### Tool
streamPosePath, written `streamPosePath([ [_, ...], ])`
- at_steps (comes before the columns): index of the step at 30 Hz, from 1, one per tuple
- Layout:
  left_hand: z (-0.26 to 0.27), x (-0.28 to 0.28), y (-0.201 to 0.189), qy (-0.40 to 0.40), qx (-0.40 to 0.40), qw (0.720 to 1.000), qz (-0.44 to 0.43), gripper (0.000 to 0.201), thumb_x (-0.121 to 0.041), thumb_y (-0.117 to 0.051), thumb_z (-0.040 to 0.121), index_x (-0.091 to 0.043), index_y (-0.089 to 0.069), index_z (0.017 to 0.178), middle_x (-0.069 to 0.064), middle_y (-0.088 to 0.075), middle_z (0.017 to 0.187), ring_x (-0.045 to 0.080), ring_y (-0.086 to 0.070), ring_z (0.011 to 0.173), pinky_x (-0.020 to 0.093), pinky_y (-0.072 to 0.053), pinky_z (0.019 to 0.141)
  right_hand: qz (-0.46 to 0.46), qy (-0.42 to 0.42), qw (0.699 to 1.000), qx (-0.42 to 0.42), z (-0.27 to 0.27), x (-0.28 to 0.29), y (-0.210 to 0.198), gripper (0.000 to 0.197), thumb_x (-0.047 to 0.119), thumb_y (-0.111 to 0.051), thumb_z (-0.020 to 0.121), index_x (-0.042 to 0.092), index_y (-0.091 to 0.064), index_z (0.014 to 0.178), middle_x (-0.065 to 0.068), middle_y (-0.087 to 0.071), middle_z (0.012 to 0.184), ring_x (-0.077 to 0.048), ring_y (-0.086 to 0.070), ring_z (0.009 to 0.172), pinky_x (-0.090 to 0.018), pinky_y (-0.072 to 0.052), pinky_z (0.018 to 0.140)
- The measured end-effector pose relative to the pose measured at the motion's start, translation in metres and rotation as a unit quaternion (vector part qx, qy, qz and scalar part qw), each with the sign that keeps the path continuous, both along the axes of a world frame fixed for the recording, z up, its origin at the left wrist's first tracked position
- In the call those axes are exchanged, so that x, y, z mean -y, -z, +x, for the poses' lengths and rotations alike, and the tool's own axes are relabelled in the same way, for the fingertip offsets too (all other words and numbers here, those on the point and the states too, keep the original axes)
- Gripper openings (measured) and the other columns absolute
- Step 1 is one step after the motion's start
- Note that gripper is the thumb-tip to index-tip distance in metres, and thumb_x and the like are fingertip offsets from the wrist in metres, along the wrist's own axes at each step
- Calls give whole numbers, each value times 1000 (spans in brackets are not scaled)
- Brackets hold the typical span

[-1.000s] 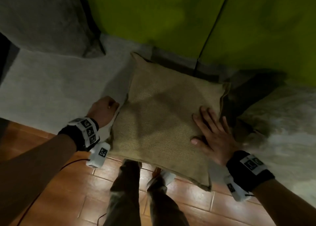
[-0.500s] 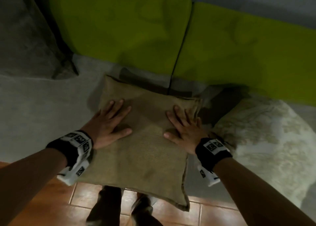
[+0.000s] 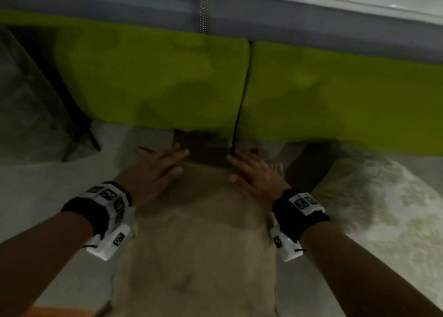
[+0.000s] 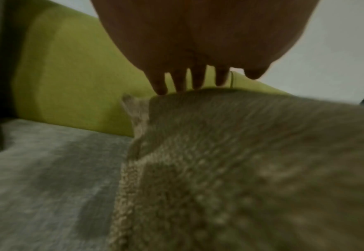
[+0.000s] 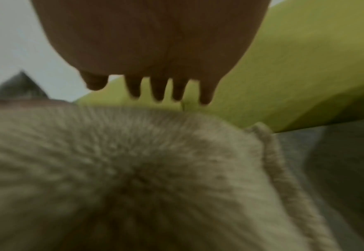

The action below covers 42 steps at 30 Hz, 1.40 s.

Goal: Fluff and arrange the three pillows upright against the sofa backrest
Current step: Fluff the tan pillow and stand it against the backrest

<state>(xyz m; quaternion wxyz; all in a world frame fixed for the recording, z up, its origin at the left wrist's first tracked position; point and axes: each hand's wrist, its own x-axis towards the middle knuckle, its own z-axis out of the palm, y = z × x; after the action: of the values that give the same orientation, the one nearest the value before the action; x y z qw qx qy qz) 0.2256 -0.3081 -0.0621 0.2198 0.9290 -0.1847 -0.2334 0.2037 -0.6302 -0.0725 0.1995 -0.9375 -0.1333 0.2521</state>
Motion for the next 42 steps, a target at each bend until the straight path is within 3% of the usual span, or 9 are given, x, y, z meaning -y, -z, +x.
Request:
streamPosePath([
  [6,40,-27,26,-102,-163,975,112,69,-60,-14,100,-18,-54,136,15,-58,134,32,-56,116,38,-43,102,-116,148,971,-145,19,22,18,114,93,4,72,27,-42,153,-11,-48,154,-35,-44,140,-48,-33,116],
  [11,73,-65,38,-125,-176,976,19,34,-49,-56,96,-22,-67,115,0,-68,113,23,-64,101,35,-49,92,-79,351,927,-103,32,43,18,54,29,-45,107,17,-32,159,-19,-47,153,-41,-46,138,-47,-37,113],
  [14,83,-74,34,-117,-141,983,-21,18,-47,-63,92,-31,-70,91,1,-74,84,20,-71,79,33,-56,72,-78,395,904,-143,34,54,22,49,28,-62,98,21,-54,146,-13,-62,140,-36,-58,127,-43,-48,105],
  [18,88,-81,28,-57,-22,998,8,40,-56,-52,91,-21,-71,101,3,-69,91,23,-63,86,35,-46,76,-68,456,883,-84,29,74,10,25,25,-77,88,21,-77,112,-9,-74,108,-31,-68,106,-39,-57,91],
  [24,89,-90,45,-160,-56,985,-31,41,-68,-50,83,-34,-68,97,7,-71,95,28,-65,91,41,-51,86,-74,467,881,-10,16,70,5,30,20,-67,94,15,-73,123,-18,-70,124,-39,-63,118,-45,-52,101],
  [28,68,-79,28,-363,-171,894,-198,53,-77,-68,68,-31,-63,93,10,-69,105,29,-66,94,49,-55,88,10,519,855,-18,-11,44,-2,60,52,-56,98,22,-47,150,-13,-57,147,-37,-54,131,-43,-46,106],
  [31,24,-82,15,-378,-268,866,-188,84,-93,-66,41,-31,-62,97,4,-67,108,26,-63,97,48,-49,93,88,574,803,-133,-58,33,-3,121,102,-48,61,33,-28,157,-8,-45,156,-35,-52,134,-55,-50,103],
  [36,-40,-68,12,-239,-428,860,-143,94,-89,-56,58,-42,-43,138,-17,-60,127,11,-63,111,39,-57,90,185,551,743,-332,-104,8,-7,131,104,-56,47,38,-30,157,2,-44,156,-31,-47,138,-62,-40,110],
  [42,-30,-45,-27,-236,-290,893,-251,101,-78,-81,36,-56,-40,126,-24,-57,129,4,-58,116,34,-50,97,277,537,771,-201,-77,18,-38,137,93,-71,43,33,-27,158,0,-44,156,-24,-51,131,-45,-38,115],
])
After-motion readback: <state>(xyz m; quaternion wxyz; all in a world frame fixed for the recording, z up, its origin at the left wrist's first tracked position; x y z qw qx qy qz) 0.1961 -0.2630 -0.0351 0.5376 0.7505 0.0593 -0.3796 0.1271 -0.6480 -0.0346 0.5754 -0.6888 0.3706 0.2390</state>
